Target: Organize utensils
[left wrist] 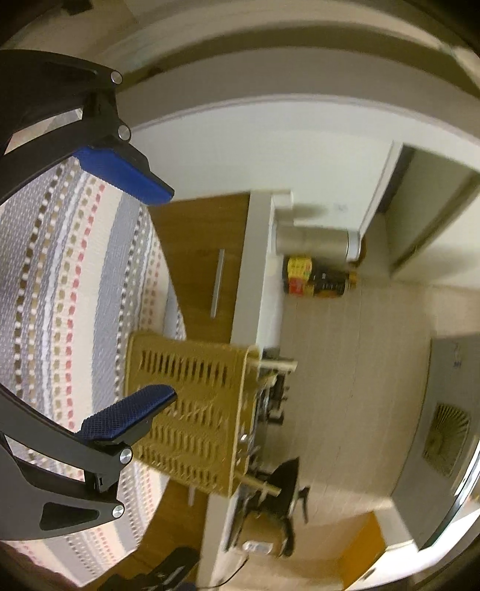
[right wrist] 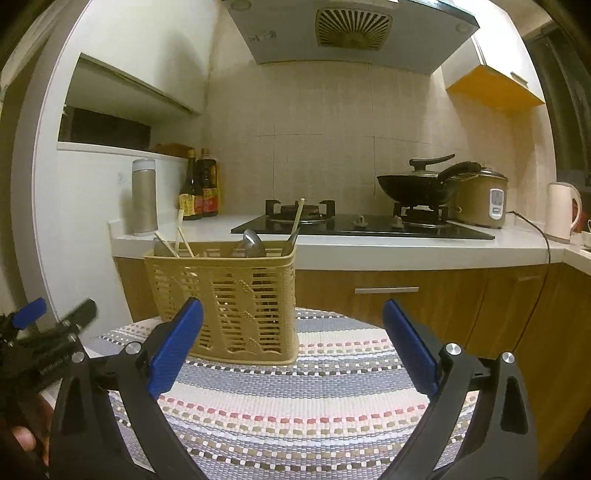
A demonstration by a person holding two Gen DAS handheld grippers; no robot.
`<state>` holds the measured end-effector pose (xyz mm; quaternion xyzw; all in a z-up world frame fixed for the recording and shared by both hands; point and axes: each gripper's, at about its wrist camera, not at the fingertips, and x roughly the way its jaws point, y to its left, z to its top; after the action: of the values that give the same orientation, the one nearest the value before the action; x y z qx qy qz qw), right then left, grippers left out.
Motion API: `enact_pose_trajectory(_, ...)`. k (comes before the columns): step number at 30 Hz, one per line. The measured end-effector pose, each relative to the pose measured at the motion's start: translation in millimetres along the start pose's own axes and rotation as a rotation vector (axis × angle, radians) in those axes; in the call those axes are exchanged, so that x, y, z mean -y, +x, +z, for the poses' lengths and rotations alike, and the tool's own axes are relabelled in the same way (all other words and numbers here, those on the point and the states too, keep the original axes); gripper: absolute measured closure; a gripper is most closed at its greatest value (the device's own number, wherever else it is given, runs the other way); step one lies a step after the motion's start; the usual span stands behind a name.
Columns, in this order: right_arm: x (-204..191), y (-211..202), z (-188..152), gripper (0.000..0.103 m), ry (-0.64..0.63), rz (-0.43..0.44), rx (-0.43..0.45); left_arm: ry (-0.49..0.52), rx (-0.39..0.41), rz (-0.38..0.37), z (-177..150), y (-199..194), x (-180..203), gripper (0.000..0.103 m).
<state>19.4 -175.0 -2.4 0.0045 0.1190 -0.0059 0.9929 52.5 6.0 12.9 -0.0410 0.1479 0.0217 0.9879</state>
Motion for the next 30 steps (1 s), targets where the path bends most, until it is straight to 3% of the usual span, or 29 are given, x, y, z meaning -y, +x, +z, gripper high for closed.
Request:
enact_pose_trajectory(5, -0.5, -3.3, -0.8, 0.008, -0.002, -0.006, 0.01, 0.034, -0.012, -0.032, -4.8, 1.5, 9.6, 0.008)
enact_pose_trajectory(30, 0.0, 1.8, -2.6, 0.008, 0.008, 0.001, -0.026, 0.063, -0.017, -0.049, -8.6, 0.9, 18.6, 0.008)
